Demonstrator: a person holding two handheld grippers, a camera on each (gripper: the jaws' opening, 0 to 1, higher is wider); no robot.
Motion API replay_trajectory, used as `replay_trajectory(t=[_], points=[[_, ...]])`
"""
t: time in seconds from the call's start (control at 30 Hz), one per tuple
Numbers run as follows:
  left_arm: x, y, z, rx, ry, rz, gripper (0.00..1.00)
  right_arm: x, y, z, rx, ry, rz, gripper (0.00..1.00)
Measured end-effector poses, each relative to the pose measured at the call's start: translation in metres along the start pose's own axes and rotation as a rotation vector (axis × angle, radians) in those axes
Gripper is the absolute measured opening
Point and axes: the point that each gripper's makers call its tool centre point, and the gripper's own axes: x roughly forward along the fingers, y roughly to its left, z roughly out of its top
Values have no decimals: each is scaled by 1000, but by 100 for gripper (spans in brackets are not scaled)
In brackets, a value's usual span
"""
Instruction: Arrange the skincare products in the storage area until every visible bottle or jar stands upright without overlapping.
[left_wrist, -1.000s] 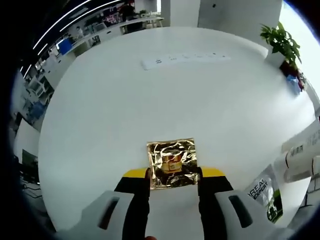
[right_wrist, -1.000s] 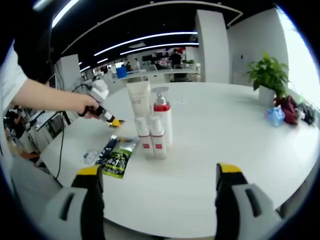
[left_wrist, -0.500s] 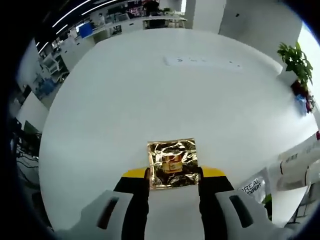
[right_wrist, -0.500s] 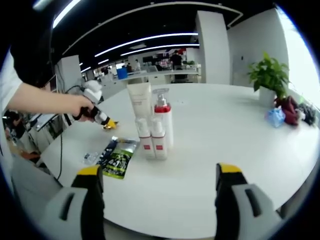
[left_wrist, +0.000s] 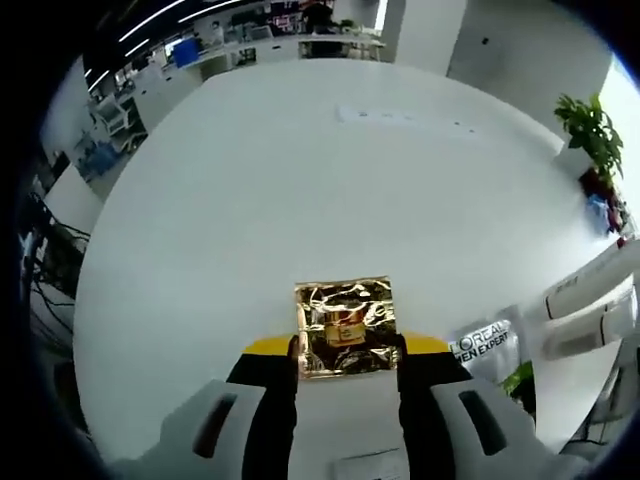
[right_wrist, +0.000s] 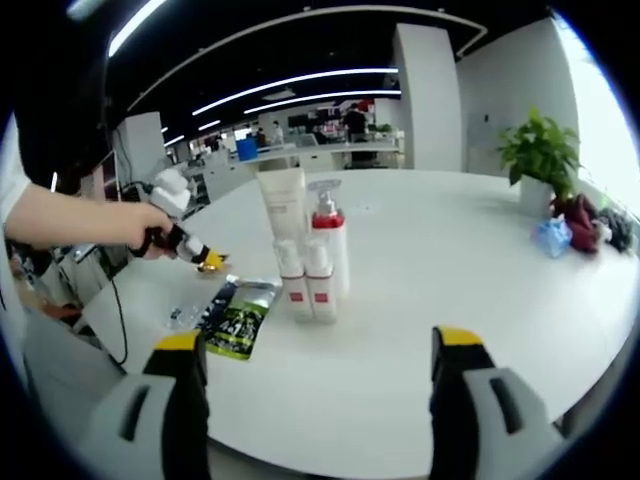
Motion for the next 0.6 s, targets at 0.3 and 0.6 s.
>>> replay_trajectory(t=[0.3,0.6], points=[[-13,-1,-26,-26,-4,8,36,-1,1,1,0,-5,3,93],[-17,-8,-39,-26,-3,3,36,-1,2,0,-1,-4,4,93]])
